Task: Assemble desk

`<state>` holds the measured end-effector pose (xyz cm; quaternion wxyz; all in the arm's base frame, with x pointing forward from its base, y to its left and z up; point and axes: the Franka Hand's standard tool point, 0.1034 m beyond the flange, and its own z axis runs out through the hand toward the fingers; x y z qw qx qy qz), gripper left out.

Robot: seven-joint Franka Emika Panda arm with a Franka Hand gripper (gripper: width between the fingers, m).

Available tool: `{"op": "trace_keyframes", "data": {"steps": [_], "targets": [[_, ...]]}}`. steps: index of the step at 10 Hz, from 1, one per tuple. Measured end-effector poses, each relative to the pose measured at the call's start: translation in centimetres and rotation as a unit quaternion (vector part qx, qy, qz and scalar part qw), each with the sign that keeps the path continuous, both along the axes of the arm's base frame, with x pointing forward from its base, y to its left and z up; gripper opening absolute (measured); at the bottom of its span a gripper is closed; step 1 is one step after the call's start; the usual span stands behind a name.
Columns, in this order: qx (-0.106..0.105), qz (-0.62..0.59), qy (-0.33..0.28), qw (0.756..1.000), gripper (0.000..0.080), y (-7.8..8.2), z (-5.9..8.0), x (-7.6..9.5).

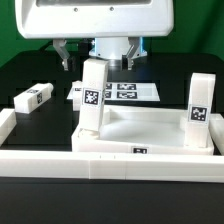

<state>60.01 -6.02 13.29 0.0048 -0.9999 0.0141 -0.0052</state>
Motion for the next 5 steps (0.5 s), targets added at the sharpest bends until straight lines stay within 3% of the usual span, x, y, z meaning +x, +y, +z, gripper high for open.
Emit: {"op": "trace_keyframes", "data": {"steps": [5], "targets": [[-0.003, 0.027, -0.004, 1.0, 0.0647, -1.3, -1.4, -0.6]]}}
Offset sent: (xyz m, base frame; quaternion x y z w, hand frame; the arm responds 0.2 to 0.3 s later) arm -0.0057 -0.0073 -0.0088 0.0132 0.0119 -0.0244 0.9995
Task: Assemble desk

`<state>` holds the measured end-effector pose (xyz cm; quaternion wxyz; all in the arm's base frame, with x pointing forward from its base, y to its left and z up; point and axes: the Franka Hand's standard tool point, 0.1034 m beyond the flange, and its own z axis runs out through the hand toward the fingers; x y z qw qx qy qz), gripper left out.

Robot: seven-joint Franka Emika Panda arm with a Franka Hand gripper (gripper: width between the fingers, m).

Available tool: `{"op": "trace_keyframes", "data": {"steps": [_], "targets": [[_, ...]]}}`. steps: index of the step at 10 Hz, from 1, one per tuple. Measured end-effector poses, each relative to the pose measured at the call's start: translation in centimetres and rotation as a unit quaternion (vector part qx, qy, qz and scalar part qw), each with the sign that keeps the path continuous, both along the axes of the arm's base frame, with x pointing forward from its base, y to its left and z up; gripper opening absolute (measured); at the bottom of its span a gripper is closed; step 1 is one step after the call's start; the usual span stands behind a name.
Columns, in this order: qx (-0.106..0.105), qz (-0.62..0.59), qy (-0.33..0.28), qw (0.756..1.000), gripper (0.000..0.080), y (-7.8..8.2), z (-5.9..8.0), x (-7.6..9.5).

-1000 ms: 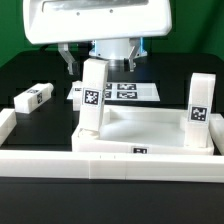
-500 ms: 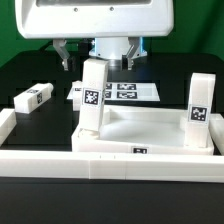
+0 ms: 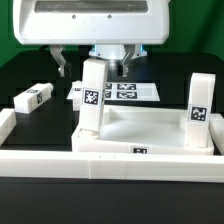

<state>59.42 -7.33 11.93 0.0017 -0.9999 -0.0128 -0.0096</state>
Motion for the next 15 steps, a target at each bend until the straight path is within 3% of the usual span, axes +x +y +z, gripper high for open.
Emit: {"op": "trace_keyframes", "data": {"steps": [2, 7, 10, 12, 15], "targets": [[0.001, 0.006, 0.004, 1.0, 0.0319, -0.3, 0.0, -0.1], [0.002, -0.014, 0.003, 1.0, 0.0288, -0.2, 0.0, 0.0], [0.01, -0.13, 0.003, 0.991, 0.0288, 0.1, 0.0, 0.0], [0.021, -0.219, 0.004, 0.976, 0.0288, 0.5, -0.1, 0.1], [0.051, -0.392, 0.01, 0.918, 0.029, 1.1, -0.2, 0.1]]}}
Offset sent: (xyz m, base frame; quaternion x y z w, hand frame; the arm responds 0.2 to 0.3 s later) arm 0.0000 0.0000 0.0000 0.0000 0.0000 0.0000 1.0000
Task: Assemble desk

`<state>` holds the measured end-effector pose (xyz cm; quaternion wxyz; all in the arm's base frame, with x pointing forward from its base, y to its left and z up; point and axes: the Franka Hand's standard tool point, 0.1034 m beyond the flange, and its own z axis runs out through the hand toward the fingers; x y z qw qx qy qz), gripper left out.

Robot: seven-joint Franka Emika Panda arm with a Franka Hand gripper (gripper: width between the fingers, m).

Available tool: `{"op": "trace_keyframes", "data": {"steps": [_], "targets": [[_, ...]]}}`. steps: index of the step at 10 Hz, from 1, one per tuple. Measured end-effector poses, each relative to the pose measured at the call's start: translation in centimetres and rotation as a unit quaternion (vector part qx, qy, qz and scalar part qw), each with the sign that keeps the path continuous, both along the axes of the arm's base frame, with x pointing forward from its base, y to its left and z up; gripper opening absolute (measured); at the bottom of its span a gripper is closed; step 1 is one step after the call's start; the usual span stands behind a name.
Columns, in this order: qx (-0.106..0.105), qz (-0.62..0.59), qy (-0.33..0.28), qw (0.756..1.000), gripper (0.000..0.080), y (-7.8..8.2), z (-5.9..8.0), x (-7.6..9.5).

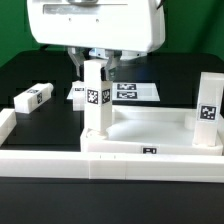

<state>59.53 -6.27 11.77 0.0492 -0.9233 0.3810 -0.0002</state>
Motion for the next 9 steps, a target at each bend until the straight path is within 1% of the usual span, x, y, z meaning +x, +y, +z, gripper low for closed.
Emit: {"op": "trace_keyframes", "data": {"steps": [1, 2, 4, 5, 6, 7, 8, 9], "targets": [[0.008, -0.06, 0.005, 0.998, 0.029, 0.14, -0.03, 0.0], [0.011, -0.1, 0.008, 0.995, 0.029, 0.23, -0.06, 0.01], [0.021, -0.191, 0.016, 0.981, 0.029, 0.38, -0.1, 0.08], [0.022, -0.21, 0.017, 0.977, 0.029, 0.46, -0.08, 0.12], [0.023, -0.213, 0.018, 0.977, 0.0358, 0.52, -0.11, 0.11], [0.022, -0.206, 0.017, 0.978, 0.0358, 0.53, -0.13, 0.1], [0.021, -0.187, 0.015, 0.982, 0.0568, 0.53, -0.15, 0.1], [0.019, -0.16, 0.012, 0.987, 0.0625, 0.6, -0.16, 0.17]]}}
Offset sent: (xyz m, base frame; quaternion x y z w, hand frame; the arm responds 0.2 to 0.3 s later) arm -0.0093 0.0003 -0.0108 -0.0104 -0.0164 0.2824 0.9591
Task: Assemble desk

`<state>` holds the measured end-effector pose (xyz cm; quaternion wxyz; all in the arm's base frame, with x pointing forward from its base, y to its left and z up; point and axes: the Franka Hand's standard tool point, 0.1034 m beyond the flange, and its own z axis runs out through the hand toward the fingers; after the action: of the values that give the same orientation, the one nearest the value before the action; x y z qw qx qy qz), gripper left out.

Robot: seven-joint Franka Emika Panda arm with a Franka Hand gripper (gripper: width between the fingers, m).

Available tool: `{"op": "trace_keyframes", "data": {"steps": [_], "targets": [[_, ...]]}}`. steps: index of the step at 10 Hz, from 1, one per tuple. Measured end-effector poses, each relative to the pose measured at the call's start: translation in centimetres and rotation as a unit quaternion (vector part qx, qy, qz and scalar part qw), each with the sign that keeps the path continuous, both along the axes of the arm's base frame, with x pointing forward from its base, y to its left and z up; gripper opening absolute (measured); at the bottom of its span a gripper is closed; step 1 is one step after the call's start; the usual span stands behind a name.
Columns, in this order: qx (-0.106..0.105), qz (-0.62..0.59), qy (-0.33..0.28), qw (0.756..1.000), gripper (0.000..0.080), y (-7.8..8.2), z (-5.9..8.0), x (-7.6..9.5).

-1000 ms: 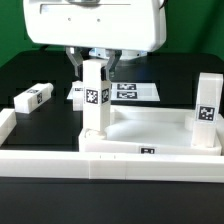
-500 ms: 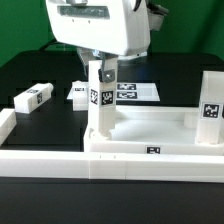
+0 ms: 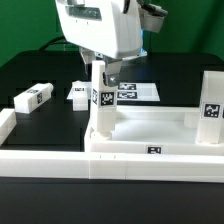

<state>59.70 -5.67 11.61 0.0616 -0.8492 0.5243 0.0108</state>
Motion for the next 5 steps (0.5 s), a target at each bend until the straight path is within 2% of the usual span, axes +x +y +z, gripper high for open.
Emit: {"op": "trace_keyframes", "data": {"steps": [5], "targets": [[-0.009, 0.191, -0.022, 0.981, 0.0649, 0.05, -0.04, -0.01]]}}
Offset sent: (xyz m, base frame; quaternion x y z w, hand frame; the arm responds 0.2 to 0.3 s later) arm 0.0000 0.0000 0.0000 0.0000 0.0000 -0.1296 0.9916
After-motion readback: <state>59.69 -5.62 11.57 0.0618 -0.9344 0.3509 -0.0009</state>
